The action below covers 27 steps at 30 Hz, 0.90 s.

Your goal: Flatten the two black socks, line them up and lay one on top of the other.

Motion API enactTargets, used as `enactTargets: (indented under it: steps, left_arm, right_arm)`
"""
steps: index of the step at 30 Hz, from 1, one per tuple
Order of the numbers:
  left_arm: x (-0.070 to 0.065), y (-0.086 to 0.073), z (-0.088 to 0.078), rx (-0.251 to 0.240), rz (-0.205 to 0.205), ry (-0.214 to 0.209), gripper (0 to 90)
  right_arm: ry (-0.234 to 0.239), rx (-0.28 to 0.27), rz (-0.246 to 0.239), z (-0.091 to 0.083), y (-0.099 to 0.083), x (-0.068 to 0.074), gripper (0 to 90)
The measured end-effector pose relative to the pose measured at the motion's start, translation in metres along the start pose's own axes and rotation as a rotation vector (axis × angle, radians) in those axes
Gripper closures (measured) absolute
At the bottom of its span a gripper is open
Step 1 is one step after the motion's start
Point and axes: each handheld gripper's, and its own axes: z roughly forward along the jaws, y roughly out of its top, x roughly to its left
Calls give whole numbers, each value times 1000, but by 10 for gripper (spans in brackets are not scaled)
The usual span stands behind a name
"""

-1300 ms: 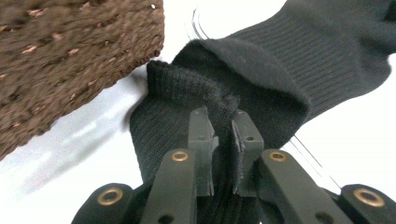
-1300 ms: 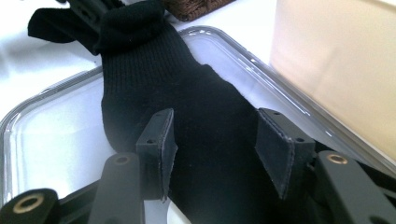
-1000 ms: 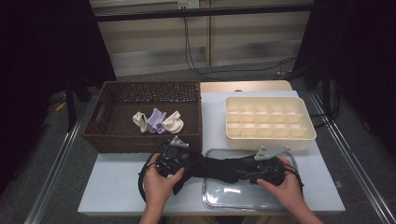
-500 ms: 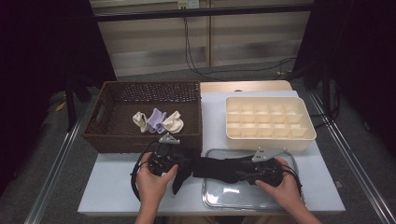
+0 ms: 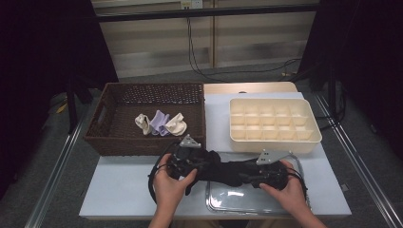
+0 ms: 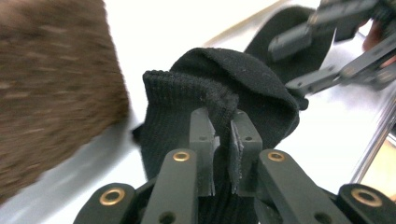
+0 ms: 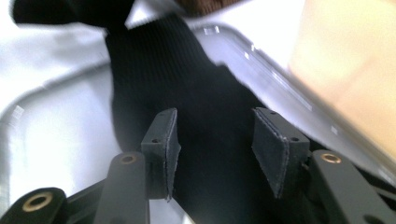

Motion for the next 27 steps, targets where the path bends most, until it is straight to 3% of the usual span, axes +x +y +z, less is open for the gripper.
enactTargets:
  steps: [6, 14, 17, 22, 25, 27]
  left_arm:
    - [-9, -1, 23, 45, 15, -18, 818]
    - [-9, -1, 26, 50, 18, -22, 818]
    - [-9, -1, 25, 54, 20, -31, 818]
    - [-7, -3, 20, 35, 18, -36, 817]
    - [-6, -3, 12, 12, 13, -43, 814]
    - [-6, -2, 6, 3, 17, -22, 818]
  right_arm:
    - [58, -64, 9, -3, 14, 6, 507]
    - [119, -43, -49, 14, 27, 21, 504]
    - [134, -29, -70, 20, 31, 25, 612]
    - [144, -26, -46, 24, 34, 23, 860]
    - [148, -31, -25, 20, 35, 21, 878]
    - [149, -52, -10, 14, 36, 17, 880]
